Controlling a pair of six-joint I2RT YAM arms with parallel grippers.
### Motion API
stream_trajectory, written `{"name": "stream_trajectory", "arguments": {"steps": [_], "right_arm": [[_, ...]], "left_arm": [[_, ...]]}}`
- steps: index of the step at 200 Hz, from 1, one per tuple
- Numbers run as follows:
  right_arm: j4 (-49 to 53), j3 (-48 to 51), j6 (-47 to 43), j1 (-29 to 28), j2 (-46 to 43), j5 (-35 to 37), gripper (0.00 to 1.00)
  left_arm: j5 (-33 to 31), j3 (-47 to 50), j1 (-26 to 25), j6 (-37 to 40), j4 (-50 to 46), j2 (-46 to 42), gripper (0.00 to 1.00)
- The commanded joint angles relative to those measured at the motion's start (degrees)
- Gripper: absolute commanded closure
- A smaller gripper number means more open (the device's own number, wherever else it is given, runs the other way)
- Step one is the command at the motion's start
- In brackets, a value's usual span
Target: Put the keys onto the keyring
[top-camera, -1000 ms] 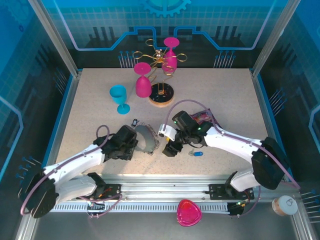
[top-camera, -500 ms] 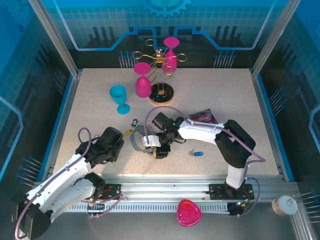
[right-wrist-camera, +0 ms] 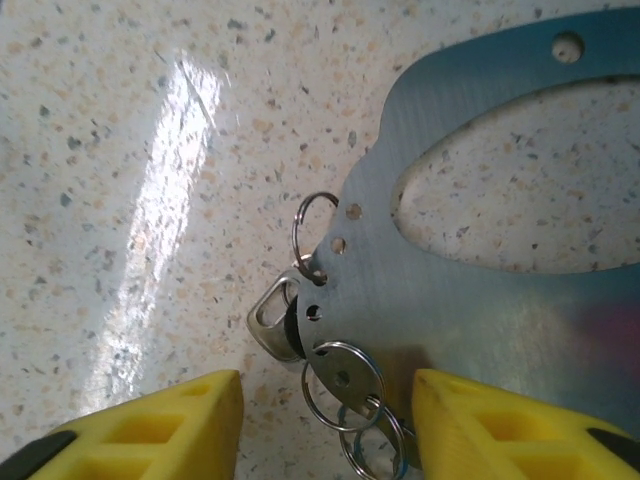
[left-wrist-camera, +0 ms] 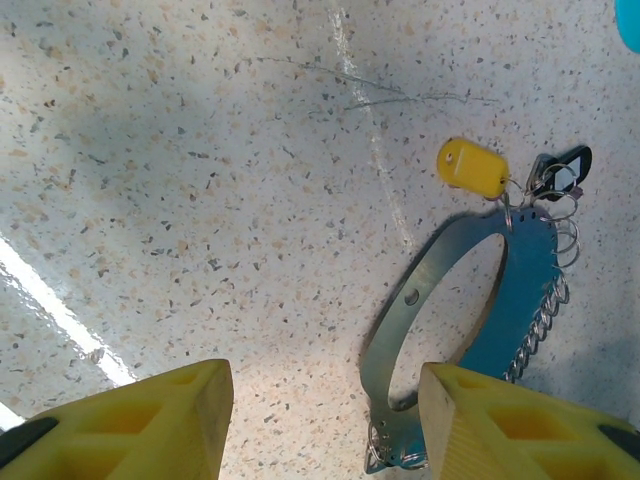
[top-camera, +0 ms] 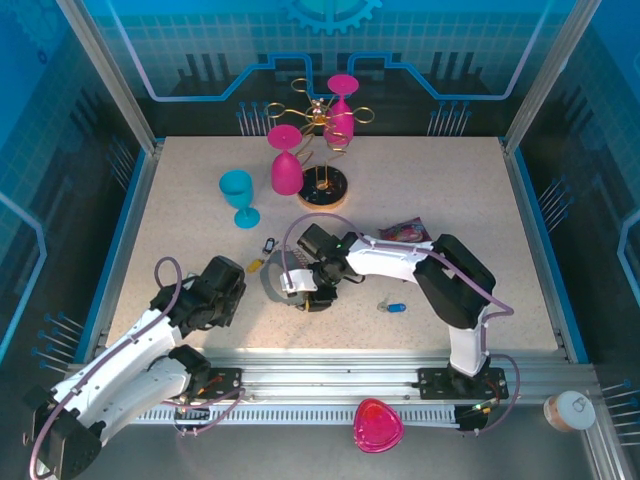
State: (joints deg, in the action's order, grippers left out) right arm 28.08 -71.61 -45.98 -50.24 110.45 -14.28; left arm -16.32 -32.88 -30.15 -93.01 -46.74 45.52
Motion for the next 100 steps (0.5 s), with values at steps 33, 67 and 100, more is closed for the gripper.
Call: {"name": "stream_trajectory", "arguments": {"steps": [33,67,100], "right_arm": [[1.33,-1.47,-1.09,-0.82,2.11,0.97,0.64],[1.45,-0.95,-1.31,-0.91,1.45,0.79,0.71],[2.70,-1.49,-1.57,-0.89,0.84,-0.32,0.78]], "left_arm": [[-1.33,0.73,0.30,-0.85,-1.42,-0.52,0.48],[-1.41,1.03,0.32,-1.09,-1.25,-0.52,0.47],[-1.42,1.14,0.32,-1.20,-1.29,-0.52,0.48]]}}
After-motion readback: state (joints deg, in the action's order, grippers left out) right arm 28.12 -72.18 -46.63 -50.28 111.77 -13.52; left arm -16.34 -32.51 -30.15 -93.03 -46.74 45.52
